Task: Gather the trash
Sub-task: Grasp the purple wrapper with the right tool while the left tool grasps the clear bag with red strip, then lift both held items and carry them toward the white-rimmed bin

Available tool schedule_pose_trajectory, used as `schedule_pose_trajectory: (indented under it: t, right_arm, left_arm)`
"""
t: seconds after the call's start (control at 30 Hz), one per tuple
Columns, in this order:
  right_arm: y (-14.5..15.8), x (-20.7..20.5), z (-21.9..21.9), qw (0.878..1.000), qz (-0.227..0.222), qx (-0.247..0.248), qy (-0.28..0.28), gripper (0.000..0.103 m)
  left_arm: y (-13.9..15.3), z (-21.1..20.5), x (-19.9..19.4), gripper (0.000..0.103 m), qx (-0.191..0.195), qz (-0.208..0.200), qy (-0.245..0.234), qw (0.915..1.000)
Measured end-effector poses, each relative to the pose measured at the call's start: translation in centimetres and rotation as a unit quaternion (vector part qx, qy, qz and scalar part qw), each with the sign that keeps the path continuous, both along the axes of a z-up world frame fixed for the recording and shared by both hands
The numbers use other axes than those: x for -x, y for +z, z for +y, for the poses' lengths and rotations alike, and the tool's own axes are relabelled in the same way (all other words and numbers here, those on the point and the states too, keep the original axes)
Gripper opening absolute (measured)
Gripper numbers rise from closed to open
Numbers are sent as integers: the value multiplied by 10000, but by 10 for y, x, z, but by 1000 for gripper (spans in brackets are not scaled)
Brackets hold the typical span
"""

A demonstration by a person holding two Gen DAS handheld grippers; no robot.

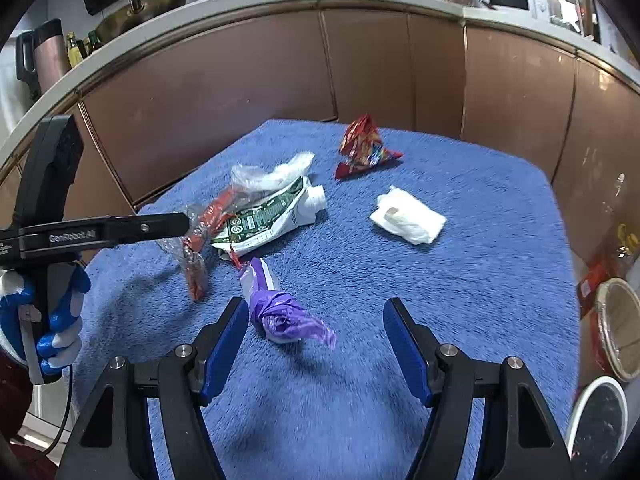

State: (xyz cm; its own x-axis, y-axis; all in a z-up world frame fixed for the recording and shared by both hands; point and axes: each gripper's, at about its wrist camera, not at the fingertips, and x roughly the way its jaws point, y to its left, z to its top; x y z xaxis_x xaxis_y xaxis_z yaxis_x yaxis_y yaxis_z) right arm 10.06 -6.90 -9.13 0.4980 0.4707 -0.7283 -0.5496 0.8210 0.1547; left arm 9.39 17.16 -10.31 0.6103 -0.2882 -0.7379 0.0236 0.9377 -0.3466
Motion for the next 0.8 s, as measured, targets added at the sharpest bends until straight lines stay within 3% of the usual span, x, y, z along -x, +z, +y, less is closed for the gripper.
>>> schedule_pose_trajectory:
  t: [0.13, 0.2, 0.33, 0.4, 0.53, 0.8]
  right_arm:
    - [-13, -11, 7, 9998, 154, 19, 126, 67]
    - [-18, -16, 11, 9995, 236, 22, 196, 67]
    - [-28, -21, 22, 9984, 401, 19, 403, 67]
    - [-33, -23, 29, 9975, 475, 27, 523, 59]
    - [-41, -20, 39, 9959, 553, 115, 711, 36]
    - [-31, -5, 36, 9962, 400, 162, 762, 32]
  left_arm:
    - [-17, -4, -10, 53, -162, 231, 112, 9995]
    - [-23, -3, -11, 39, -97, 288, 133, 9995]
    - [-25, 0, -8, 26, -59, 282, 187, 9994]
    - [-22, 3, -5, 18, 33, 242, 216, 9995]
    - [-15, 10, 5, 14, 187, 138, 289, 9993]
    - [2, 22, 30, 14, 521, -94, 345, 9980]
